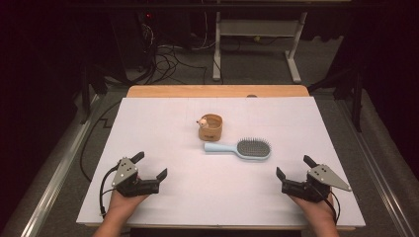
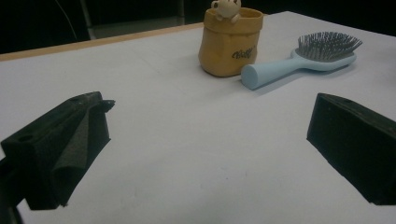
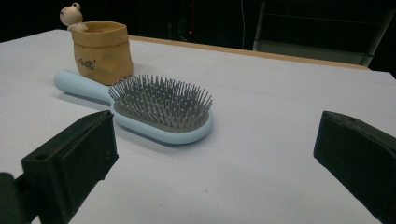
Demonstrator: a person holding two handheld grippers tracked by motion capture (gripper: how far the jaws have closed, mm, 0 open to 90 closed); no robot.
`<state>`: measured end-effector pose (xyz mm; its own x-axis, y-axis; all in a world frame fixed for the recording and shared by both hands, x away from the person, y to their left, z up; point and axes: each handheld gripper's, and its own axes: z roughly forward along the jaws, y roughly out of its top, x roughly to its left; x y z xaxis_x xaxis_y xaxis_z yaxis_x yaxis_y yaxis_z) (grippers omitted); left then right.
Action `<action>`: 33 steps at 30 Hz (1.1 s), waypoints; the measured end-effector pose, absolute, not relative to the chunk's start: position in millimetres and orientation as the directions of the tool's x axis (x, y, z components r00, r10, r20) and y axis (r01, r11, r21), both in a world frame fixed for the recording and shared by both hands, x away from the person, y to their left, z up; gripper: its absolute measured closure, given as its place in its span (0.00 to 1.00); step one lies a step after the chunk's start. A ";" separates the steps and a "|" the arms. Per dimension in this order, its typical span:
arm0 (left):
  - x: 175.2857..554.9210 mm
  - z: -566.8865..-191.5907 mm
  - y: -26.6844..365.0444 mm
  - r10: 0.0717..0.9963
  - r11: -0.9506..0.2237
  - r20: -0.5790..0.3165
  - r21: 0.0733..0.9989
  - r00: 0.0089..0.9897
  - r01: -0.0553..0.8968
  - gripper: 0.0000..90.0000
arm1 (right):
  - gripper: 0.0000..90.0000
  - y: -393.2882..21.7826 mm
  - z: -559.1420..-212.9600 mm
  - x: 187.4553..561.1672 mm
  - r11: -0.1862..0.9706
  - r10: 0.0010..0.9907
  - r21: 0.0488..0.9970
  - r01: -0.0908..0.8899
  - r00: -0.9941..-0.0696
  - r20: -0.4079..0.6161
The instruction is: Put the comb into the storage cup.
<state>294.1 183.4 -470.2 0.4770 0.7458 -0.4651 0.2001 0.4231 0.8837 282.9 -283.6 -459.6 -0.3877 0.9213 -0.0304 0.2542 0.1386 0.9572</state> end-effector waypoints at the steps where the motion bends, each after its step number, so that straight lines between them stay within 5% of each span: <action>1: 293.9 -470.2 182.8 0.746 0.418 -0.460 0.886 0.481 0.199 0.00 | 0.00 -283.6 -459.6 282.9 0.139 0.921 0.957 0.254 -0.388 -0.030; 17: 292.2 -468.8 186.1 0.732 0.459 -0.490 0.868 0.474 0.188 0.00 | 0.01 -282.3 -458.8 283.9 0.150 0.919 0.956 0.253 -0.392 -0.040; 33: 290.5 -467.5 185.3 0.724 0.463 -0.492 0.866 0.483 0.187 0.00 | 0.28 -280.8 -458.7 283.2 0.172 0.906 0.940 0.296 -0.422 -0.033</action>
